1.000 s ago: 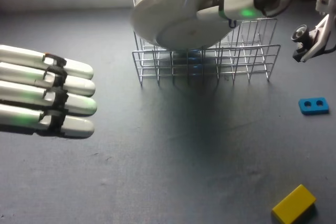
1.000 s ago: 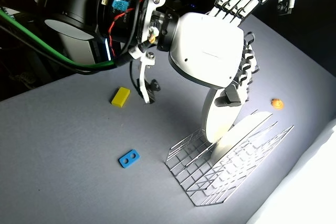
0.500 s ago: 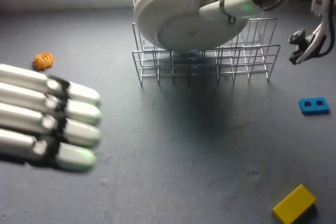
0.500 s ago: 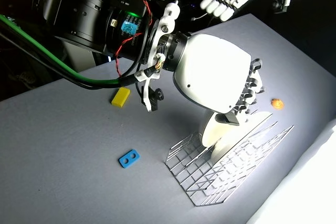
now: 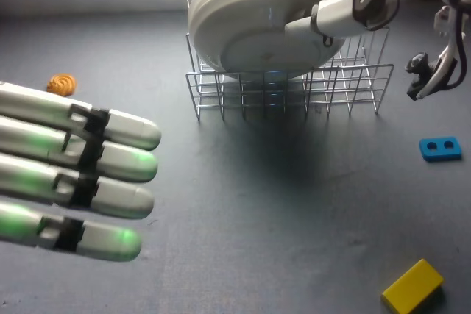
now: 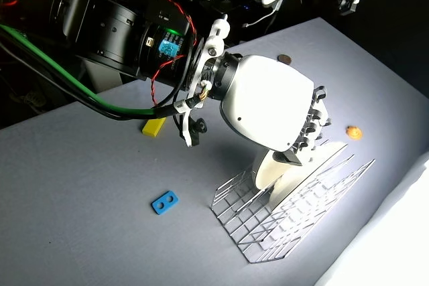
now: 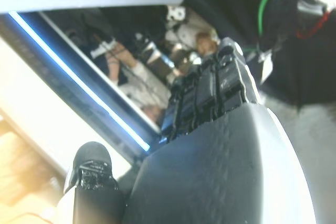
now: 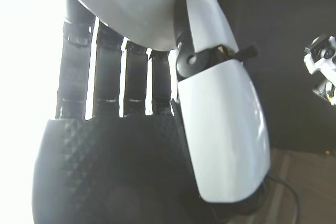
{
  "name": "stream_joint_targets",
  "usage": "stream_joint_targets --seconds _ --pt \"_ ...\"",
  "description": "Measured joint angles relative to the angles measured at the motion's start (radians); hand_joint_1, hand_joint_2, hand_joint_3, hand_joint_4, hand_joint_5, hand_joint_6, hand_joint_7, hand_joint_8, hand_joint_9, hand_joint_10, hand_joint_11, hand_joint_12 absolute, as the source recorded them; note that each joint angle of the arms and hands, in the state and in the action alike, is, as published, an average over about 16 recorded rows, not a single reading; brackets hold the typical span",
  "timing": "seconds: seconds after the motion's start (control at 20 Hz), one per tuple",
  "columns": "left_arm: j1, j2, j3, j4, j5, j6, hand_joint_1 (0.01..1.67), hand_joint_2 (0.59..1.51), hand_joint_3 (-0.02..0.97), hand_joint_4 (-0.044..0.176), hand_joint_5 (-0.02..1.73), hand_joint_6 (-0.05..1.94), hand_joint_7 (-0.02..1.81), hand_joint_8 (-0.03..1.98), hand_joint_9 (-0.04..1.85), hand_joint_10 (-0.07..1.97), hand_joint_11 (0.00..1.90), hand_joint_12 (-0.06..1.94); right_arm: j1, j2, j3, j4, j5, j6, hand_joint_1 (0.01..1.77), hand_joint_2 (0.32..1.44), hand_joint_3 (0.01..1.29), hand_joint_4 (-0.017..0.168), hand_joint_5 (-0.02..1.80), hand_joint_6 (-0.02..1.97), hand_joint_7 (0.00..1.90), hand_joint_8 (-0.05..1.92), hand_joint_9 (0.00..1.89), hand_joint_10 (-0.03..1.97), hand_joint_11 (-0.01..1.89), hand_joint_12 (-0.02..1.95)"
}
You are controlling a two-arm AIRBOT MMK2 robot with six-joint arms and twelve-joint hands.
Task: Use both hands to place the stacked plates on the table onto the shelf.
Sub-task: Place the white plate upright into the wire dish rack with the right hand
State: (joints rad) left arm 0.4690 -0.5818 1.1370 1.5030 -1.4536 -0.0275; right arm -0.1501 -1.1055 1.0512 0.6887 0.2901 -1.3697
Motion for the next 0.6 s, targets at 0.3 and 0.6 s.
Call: stream_joint_targets --seconds 0.3,0.6 --pt "0.013 -0.001 0.002 -0.006 -0.001 0.083 0.02 1.145 0.021 0.005 0.05 0.02 0.02 0.01 0.02 -0.07 0.02 0.01 -0.022 -0.001 0.008 -0.001 0.005 -0.005 1.24 1.15 0.01 -0.011 0.67 1.31 0.85 1.22 0.88 1.02 0.82 1.18" --pt "0.026 0.001 -0.003 -0.002 0.016 0.099 0.02 1.138 0.021 0.005 0.04 0.02 0.02 0.01 0.02 -0.07 0.02 0.01 -0.043 -0.001 0.014 -0.001 0.012 -0.010 1.20 1.18 0.01 -0.008 0.66 1.26 0.83 1.06 0.88 0.80 0.76 1.16"
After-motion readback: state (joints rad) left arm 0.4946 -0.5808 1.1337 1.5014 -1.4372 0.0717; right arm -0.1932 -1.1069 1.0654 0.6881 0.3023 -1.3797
